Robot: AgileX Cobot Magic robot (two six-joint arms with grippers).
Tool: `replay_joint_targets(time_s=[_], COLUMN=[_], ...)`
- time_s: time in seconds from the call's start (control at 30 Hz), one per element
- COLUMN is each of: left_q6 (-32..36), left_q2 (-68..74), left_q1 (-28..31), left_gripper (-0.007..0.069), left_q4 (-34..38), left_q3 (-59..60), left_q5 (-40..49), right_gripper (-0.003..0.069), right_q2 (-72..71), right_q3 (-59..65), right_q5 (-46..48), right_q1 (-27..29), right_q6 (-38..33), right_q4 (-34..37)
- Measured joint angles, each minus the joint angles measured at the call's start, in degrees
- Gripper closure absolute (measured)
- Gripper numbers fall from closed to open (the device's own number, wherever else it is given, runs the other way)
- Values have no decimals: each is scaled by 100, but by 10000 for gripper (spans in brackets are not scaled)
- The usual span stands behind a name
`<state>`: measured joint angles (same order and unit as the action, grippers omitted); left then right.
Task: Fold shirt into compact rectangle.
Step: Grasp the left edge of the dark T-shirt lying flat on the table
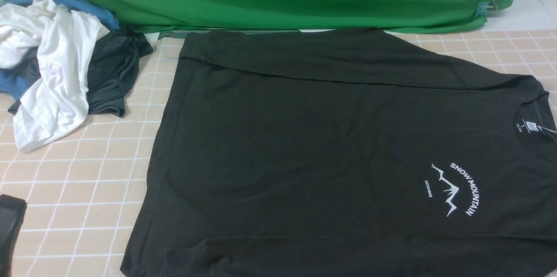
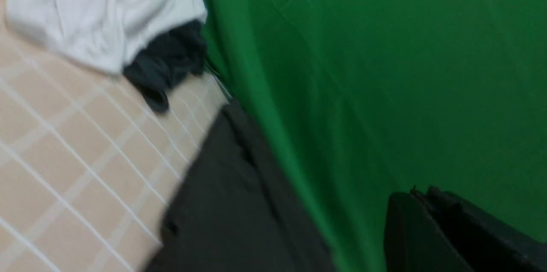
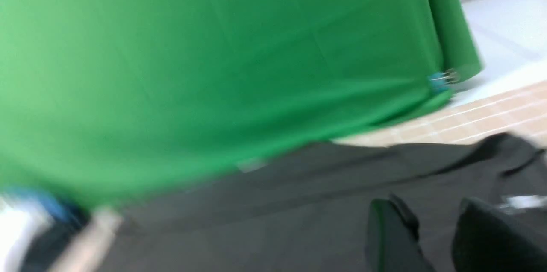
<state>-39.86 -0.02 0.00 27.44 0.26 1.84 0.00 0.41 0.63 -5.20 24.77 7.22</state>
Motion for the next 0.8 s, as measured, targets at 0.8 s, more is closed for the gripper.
replay_joint_targets(time_s=[0.8], left_q6=[-1086], left_q2=[123], left_q1=[0], left_gripper=[607], left_q4=[-1746], left_q3=[-1182], left_q5=[-267], right_gripper=[628], right_q2=[674], right_q3=[-1567], right_q5=[476], right_q1=[0], right_q6=[-449], right_q4=[146])
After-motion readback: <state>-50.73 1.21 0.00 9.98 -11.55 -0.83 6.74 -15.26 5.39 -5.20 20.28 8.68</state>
